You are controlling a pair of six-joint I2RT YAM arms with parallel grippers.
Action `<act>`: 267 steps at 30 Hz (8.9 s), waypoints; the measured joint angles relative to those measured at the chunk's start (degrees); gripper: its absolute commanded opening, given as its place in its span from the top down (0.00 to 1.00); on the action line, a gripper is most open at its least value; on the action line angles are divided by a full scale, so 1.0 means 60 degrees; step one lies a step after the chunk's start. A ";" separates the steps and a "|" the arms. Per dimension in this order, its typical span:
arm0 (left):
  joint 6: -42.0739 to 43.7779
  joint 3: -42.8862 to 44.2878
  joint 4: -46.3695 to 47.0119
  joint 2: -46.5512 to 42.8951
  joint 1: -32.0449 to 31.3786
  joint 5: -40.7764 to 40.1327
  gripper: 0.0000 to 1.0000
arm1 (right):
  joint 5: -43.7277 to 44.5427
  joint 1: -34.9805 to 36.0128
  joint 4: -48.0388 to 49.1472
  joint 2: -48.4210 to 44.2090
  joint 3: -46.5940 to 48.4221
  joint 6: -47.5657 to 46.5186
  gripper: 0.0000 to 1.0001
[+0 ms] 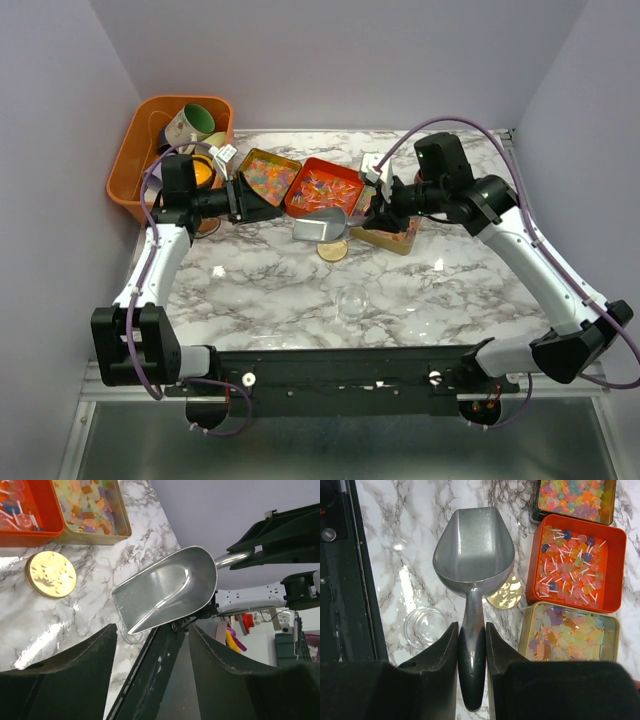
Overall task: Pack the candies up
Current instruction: Pick up the spatula from the center of the board, then move the storage box to the center of the board, then scoop the fake candies from the storage box.
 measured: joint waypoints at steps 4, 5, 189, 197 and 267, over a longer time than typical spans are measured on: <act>0.1005 0.0302 -0.1293 0.0404 0.0117 -0.0025 0.33 | 0.0000 0.0000 0.0004 -0.0204 0.0000 -0.0022 0.99; 0.1089 0.0273 -0.1421 0.0492 0.0113 -0.0044 0.33 | -0.0004 0.0000 0.0004 -0.0219 0.0000 -0.0022 1.00; -0.2339 0.4994 -0.4379 0.6604 -0.8819 -1.4848 0.86 | 0.2929 -0.4200 -0.0597 -0.1388 -0.3359 -0.0546 1.00; -0.1803 0.5027 -0.4353 0.6517 -0.8848 -1.4633 0.30 | 0.3027 -0.4200 -0.0936 -0.1381 -0.3217 -0.0856 0.99; 0.0193 -0.1260 0.0029 0.2677 -0.1960 -0.9515 0.32 | 1.1839 0.0331 -0.3887 0.4863 0.0627 -0.7034 0.99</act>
